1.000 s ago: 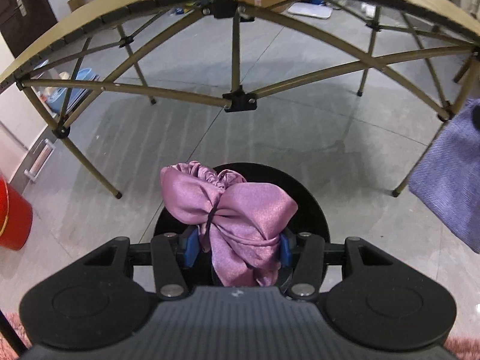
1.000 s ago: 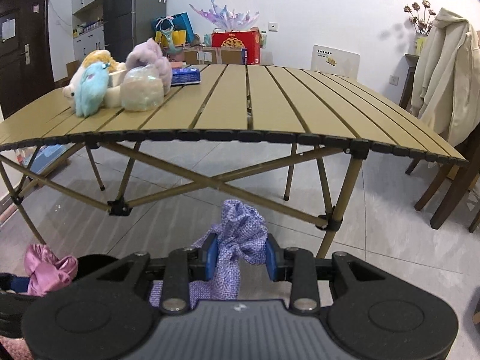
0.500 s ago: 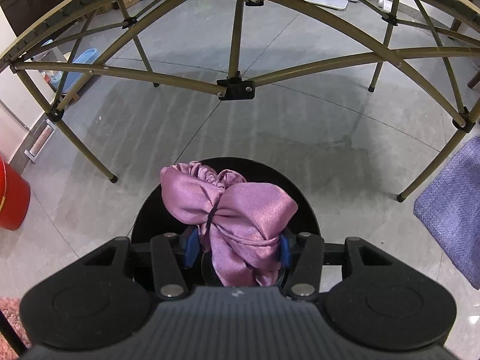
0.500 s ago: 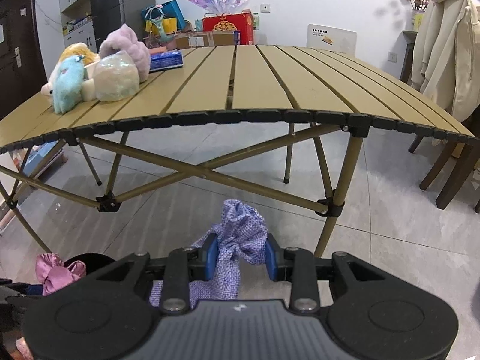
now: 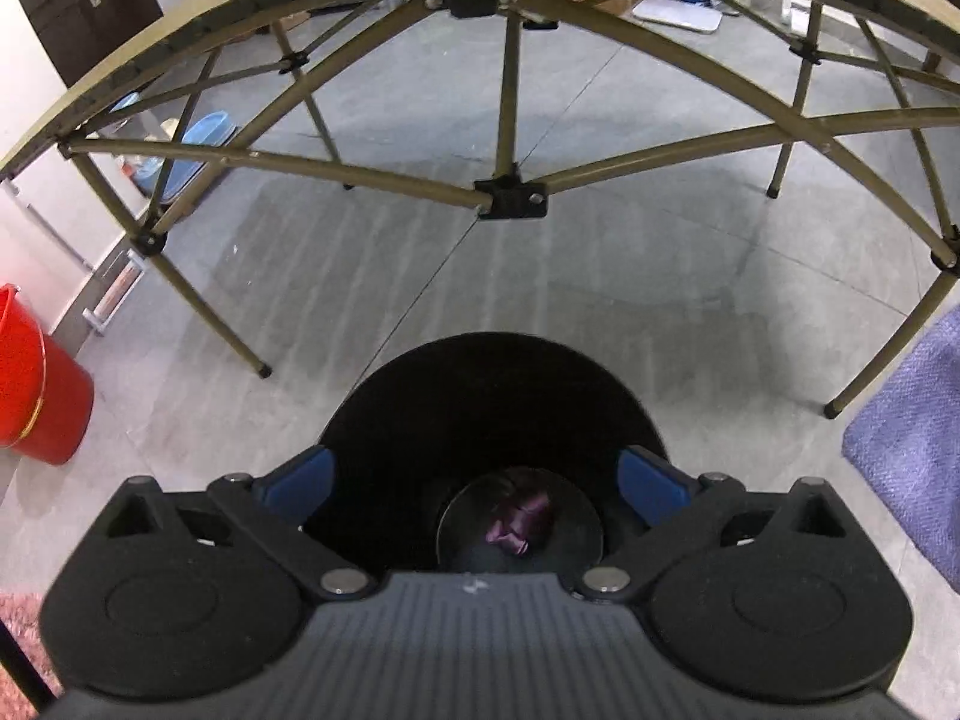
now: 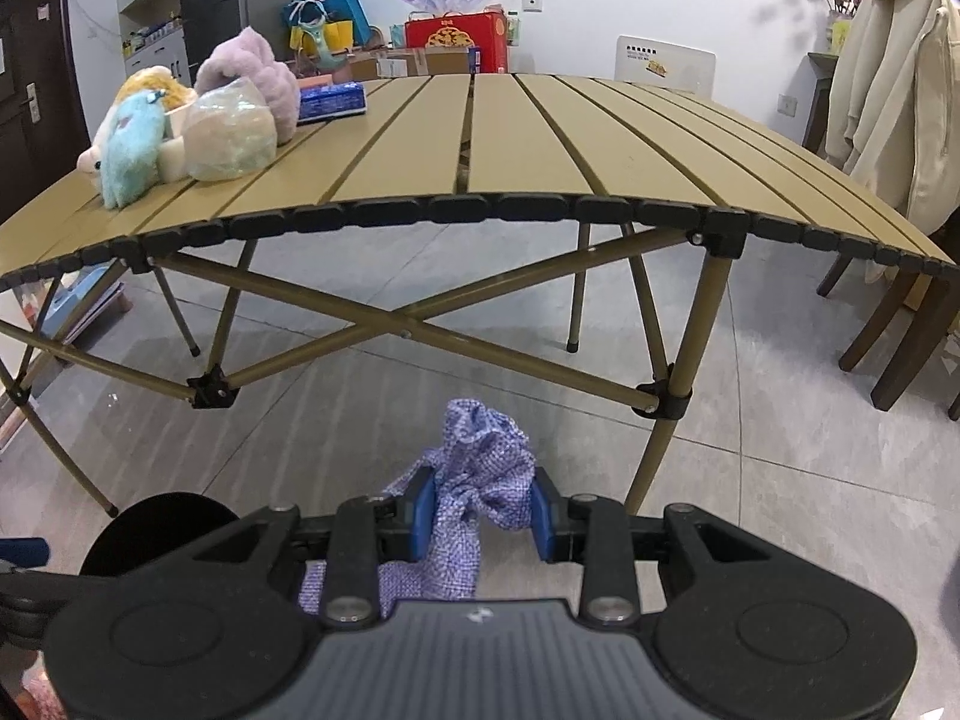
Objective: Collect trash
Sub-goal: 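Open the left tool to drop the pink bow into the bin, then move the left tool aside while the right tool brings the lavender pouch over the bin, then open the right tool to drop the lavender pouch into the bin, then move both tools up to the table toward the plush toys and plastic bag, then close the left tool on the light blue plush while the right tool grasps the clear plastic bag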
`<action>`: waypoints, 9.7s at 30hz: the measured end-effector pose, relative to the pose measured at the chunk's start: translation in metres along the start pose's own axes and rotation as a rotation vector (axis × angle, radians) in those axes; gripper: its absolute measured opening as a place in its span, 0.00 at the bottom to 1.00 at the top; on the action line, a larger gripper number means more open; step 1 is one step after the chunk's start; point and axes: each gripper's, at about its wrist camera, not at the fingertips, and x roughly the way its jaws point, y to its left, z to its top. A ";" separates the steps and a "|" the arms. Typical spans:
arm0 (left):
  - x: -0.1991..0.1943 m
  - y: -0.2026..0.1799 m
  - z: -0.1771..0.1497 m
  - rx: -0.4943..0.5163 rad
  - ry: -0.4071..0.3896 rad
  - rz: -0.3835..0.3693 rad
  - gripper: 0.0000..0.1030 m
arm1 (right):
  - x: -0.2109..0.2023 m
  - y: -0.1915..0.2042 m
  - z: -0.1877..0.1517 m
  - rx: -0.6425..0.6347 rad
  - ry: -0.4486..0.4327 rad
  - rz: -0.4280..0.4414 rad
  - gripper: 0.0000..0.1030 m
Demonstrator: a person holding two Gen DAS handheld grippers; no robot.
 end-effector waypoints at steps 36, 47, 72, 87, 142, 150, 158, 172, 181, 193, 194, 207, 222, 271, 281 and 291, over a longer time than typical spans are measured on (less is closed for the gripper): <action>-0.034 0.055 -0.011 -0.054 -0.028 -0.049 1.00 | -0.017 0.011 -0.010 -0.021 -0.004 0.043 0.30; -0.047 0.106 -0.025 -0.065 -0.057 -0.069 1.00 | -0.026 0.039 -0.018 -0.080 -0.005 0.039 0.30; -0.028 0.205 -0.048 -0.153 -0.074 -0.077 1.00 | -0.025 0.118 -0.042 -0.246 0.026 0.039 0.30; -0.019 0.226 -0.051 -0.151 -0.099 -0.068 1.00 | -0.005 0.182 -0.051 -0.298 0.088 0.117 0.30; 0.010 0.229 -0.036 -0.124 -0.055 0.055 1.00 | 0.076 0.217 -0.050 -0.164 0.299 0.081 1.00; 0.010 0.229 -0.036 -0.124 -0.054 0.053 1.00 | 0.075 0.216 -0.048 -0.166 0.285 0.068 1.00; 0.007 0.230 -0.036 -0.134 -0.068 0.042 1.00 | 0.069 0.213 -0.045 -0.152 0.262 0.080 1.00; -0.024 0.237 -0.028 -0.193 -0.195 0.028 1.00 | 0.039 0.202 -0.024 -0.135 0.131 0.090 1.00; -0.061 0.233 -0.019 -0.213 -0.334 -0.012 1.00 | -0.007 0.193 -0.013 -0.178 -0.054 0.092 1.00; -0.096 0.214 0.014 -0.207 -0.474 -0.054 1.00 | -0.066 0.163 0.015 -0.114 -0.319 0.101 1.00; -0.098 0.212 0.018 -0.208 -0.485 -0.059 1.00 | -0.069 0.160 0.018 -0.108 -0.341 0.098 1.00; -0.114 0.189 0.066 -0.235 -0.576 -0.134 1.00 | -0.073 0.133 0.062 -0.023 -0.486 0.063 1.00; -0.085 0.166 0.126 -0.231 -0.567 -0.158 1.00 | -0.005 0.144 0.109 -0.008 -0.465 0.017 1.00; -0.057 0.113 0.142 -0.160 -0.529 -0.206 1.00 | 0.039 0.104 0.134 0.075 -0.468 0.078 0.36; -0.055 0.062 0.162 -0.104 -0.513 -0.219 1.00 | 0.038 0.077 0.134 0.164 -0.474 0.077 0.36; -0.047 0.014 0.190 -0.069 -0.552 -0.046 1.00 | 0.042 0.069 0.133 0.197 -0.467 0.083 0.36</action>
